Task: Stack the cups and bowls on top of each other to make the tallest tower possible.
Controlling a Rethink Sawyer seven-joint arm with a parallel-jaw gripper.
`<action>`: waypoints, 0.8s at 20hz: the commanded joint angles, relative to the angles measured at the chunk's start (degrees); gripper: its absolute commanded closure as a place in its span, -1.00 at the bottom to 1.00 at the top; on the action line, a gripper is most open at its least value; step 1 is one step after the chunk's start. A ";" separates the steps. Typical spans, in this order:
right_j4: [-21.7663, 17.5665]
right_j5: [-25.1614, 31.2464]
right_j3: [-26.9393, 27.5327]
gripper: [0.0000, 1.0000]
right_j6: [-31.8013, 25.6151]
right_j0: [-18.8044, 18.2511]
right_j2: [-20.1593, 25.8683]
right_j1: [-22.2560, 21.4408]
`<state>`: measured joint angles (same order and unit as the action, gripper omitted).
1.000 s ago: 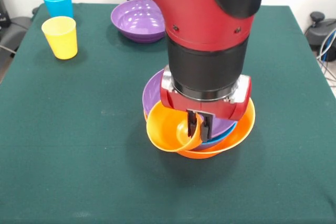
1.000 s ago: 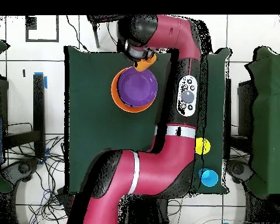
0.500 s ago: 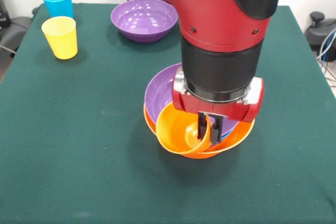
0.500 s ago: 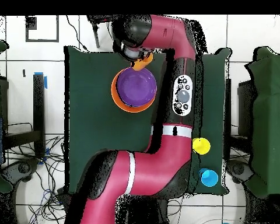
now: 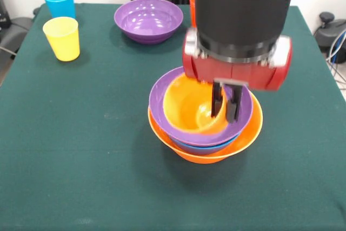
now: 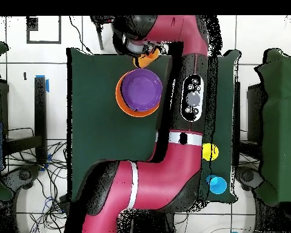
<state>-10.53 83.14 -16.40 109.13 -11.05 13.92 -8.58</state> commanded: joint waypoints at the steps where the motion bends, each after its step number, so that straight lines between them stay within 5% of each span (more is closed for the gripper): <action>1: -1.26 11.81 0.72 1.00 -0.73 0.41 2.56 -3.80; 5: -1.04 12.06 -3.31 1.00 -3.20 -0.04 -0.18 -6.37; 10: 5.44 0.24 -30.63 1.00 1.66 -0.94 -4.03 -17.66; 12: 6.67 -4.21 -37.15 1.00 2.74 -0.78 -4.55 -20.03; 16: 8.08 -6.70 -41.99 1.00 3.53 -0.28 -4.93 -21.36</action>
<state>-3.45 81.72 -39.23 109.14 -11.63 9.11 -24.83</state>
